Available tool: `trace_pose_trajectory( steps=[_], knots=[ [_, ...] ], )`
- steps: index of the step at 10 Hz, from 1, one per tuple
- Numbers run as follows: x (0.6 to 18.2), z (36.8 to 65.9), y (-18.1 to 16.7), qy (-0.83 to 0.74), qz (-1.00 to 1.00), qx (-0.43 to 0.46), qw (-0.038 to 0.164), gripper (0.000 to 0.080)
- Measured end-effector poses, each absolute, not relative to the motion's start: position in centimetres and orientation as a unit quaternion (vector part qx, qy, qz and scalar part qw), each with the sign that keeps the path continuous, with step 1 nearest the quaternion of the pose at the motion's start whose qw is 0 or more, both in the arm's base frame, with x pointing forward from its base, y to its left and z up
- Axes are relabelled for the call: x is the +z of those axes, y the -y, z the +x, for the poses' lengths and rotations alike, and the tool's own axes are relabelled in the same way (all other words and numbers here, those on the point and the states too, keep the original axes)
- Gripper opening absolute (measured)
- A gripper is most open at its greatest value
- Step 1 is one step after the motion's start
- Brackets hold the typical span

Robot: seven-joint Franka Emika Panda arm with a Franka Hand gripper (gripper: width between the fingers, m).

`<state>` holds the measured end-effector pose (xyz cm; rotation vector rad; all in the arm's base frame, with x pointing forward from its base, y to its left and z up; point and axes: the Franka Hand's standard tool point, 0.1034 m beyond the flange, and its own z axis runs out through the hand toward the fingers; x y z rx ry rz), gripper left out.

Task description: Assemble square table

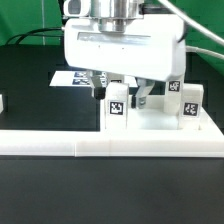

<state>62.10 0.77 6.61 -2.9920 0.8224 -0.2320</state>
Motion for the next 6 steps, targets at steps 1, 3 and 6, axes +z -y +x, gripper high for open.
trace_pose_trajectory(
  steps=[1, 3, 6],
  knots=[
    [7.02, 62.12, -0.13, -0.197, -0.977, -0.075, 0.013, 0.0649],
    [7.34, 62.14, 0.27, -0.144, -0.986, -0.078, 0.007, 0.0649],
    [7.33, 62.14, 0.36, -0.171, -0.982, -0.077, 0.009, 0.0467]
  ],
)
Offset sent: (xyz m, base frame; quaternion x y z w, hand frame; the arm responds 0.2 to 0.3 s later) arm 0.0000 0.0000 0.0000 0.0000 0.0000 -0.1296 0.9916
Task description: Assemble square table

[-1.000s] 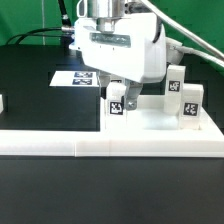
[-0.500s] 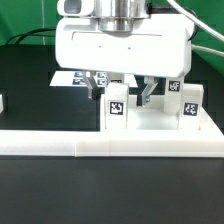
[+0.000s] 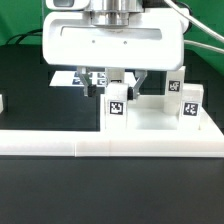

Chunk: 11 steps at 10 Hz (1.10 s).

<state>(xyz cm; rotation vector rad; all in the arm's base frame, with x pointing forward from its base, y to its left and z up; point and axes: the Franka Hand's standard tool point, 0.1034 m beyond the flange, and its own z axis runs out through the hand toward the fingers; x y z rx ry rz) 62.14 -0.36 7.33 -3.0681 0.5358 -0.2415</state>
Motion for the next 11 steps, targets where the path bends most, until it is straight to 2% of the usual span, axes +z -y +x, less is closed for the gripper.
trace_pose_trajectory(
  steps=[1, 3, 6, 9, 11],
  knots=[
    [7.33, 62.14, 0.35, -0.205, -0.976, -0.077, 0.011, 0.0286],
    [7.33, 62.14, 0.35, -0.274, -0.959, -0.076, 0.017, 0.0289],
    [7.26, 62.66, -0.01, -0.509, -0.859, -0.047, 0.019, 0.0289],
    [7.19, 62.41, -0.02, -0.72, -0.693, -0.007, 0.042, 0.029],
    [7.2, 62.47, -0.21, -0.775, -0.63, 0.005, 0.036, 0.029]
  ],
)
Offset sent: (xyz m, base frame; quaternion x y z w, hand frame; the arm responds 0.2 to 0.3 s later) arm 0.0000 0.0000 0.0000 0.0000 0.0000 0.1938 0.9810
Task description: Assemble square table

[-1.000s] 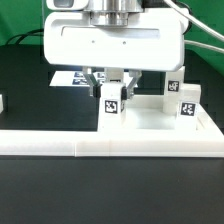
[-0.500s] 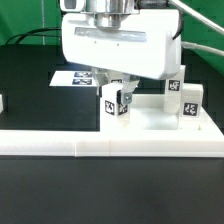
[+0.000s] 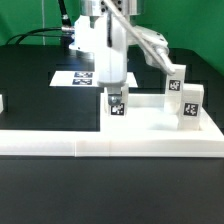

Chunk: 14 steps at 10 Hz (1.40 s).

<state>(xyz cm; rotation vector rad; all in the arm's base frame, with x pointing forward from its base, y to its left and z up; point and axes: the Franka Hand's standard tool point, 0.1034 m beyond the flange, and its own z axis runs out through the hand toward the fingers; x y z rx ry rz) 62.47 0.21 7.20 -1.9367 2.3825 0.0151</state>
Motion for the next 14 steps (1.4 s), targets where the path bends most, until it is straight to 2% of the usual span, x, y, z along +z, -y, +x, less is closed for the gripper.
trace_pose_trajectory(
  steps=[8, 9, 10, 11, 12, 14],
  knots=[
    [7.2, 61.9, 0.2, -0.837, -0.546, 0.006, 0.026, 0.0291],
    [7.1, 61.9, 0.2, -0.834, -0.551, 0.006, 0.026, 0.0379],
    [7.1, 61.8, 0.2, -0.821, -0.57, 0.006, 0.025, 0.0514],
    [6.8, 61.4, 0.3, -0.776, -0.63, 0.006, 0.019, 0.0514],
    [6.8, 61.2, 0.0, -0.725, -0.689, 0.002, 0.012, 0.0622],
    [6.8, 61.0, -1.0, -0.66, -0.751, 0.001, 0.008, 0.0648]
  ],
)
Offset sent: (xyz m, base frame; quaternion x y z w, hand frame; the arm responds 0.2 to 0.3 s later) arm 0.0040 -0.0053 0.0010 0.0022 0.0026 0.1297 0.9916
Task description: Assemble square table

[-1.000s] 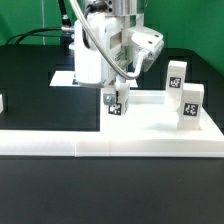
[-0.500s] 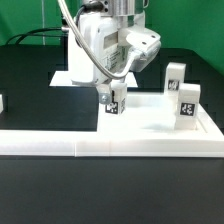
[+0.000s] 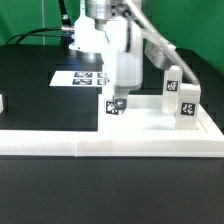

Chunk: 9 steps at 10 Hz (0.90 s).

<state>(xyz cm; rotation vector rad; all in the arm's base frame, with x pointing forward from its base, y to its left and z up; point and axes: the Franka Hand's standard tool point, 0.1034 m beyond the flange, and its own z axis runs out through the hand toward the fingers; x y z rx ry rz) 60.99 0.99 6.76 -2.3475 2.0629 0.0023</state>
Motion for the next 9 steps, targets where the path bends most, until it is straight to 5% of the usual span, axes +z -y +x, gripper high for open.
trace_pose_trajectory(
  steps=[4, 9],
  knots=[
    [6.71, 61.01, -0.59, -0.558, -0.83, -0.001, 0.007, 0.0649],
    [6.39, 61.35, -0.76, -0.253, -0.967, -0.027, -0.006, 0.0649]
  ],
)
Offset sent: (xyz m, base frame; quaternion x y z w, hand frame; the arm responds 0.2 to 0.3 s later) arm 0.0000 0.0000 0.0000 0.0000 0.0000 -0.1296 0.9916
